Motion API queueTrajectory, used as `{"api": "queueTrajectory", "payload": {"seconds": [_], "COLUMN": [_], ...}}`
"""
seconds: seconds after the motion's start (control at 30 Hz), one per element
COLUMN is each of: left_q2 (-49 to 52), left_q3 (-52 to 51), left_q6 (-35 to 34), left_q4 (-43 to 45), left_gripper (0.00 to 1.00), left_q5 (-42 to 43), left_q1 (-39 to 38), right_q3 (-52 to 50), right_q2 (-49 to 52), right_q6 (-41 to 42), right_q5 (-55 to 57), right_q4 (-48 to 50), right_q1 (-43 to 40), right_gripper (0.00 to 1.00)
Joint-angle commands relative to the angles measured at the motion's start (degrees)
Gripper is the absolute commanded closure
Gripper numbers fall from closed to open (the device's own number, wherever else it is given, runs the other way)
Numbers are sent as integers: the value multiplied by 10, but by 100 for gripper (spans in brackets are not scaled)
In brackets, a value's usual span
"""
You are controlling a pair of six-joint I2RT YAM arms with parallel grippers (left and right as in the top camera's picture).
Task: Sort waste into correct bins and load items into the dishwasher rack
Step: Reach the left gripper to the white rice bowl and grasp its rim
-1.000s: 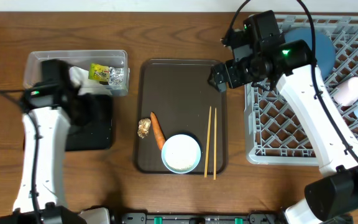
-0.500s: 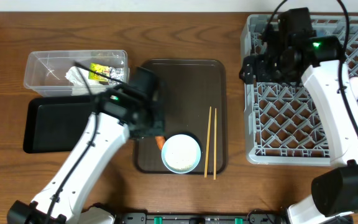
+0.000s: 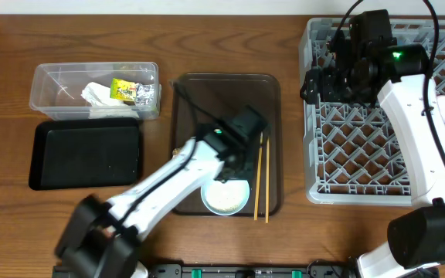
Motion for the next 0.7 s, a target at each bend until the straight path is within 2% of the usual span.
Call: {"api": "queueTrajectory", "payload": {"seconds": [0.0,0.2,0.4,0.67], "left_q2": [34,67,69,98], "left_q3": [-9,-9,-9,-10], "left_q6": [-71,-97,-98,-119], "left_q4": [6,30,55,57], "left_gripper": [53,55,65,65], "left_q5": [-5,-5,-29,-27], "left_q1": [-9,-9,-9,-10], "right_q3": [-2,-2,-2,-2], "right_q2": [-12,-12,-12,-12], "right_q6": [6,4,4,3], "right_q5": [2,26,59,62], "right_q4": [-3,-7,-16,-24], "right_q1": [-3,-4,-4,-15], "right_gripper": [3,3,3,2]}}
